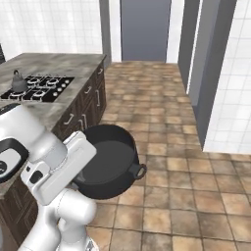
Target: Pick the kettle from the cabinet and place it on a stove burner. Then pick the pot from the counter and place it on another stove burner. Finally, turn both burners on.
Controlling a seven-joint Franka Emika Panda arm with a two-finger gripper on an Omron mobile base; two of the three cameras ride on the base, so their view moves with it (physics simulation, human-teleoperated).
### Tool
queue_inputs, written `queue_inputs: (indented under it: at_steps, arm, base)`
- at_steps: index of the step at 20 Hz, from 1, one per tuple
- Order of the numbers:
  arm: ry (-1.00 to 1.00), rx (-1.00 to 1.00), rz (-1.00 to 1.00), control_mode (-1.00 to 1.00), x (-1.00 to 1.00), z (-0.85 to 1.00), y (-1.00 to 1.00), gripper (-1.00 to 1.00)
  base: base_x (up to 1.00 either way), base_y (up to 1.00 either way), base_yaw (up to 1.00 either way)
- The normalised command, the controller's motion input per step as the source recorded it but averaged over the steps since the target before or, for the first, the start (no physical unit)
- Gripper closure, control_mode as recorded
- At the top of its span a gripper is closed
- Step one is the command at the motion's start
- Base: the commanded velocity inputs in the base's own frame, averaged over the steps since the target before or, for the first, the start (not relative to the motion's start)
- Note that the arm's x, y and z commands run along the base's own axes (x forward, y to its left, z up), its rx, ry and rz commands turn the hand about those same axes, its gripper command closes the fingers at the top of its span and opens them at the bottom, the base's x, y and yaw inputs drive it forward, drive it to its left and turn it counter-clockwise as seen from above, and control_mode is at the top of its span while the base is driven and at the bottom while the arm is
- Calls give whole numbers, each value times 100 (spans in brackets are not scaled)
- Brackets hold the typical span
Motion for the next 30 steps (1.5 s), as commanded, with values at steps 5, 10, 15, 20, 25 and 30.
queue_inputs:
  at_steps: [5,10,15,20,25,30]
  arm:
    - [0,0,0,100,0,0,0,100]
    - [0,0,0,100,0,0,0,100]
    - [0,0,0,100,0,0,0,100]
    - [0,0,0,100,0,0,0,100]
    - [0,0,0,100,0,0,0,100]
    - [0,0,0,100,0,0,0,100]
  base:
    - [56,-48,6]
    - [56,-30,13]
    - [63,-19,19]
    - [62,-29,23]
    - [63,-32,25]
    - [50,-27,26]
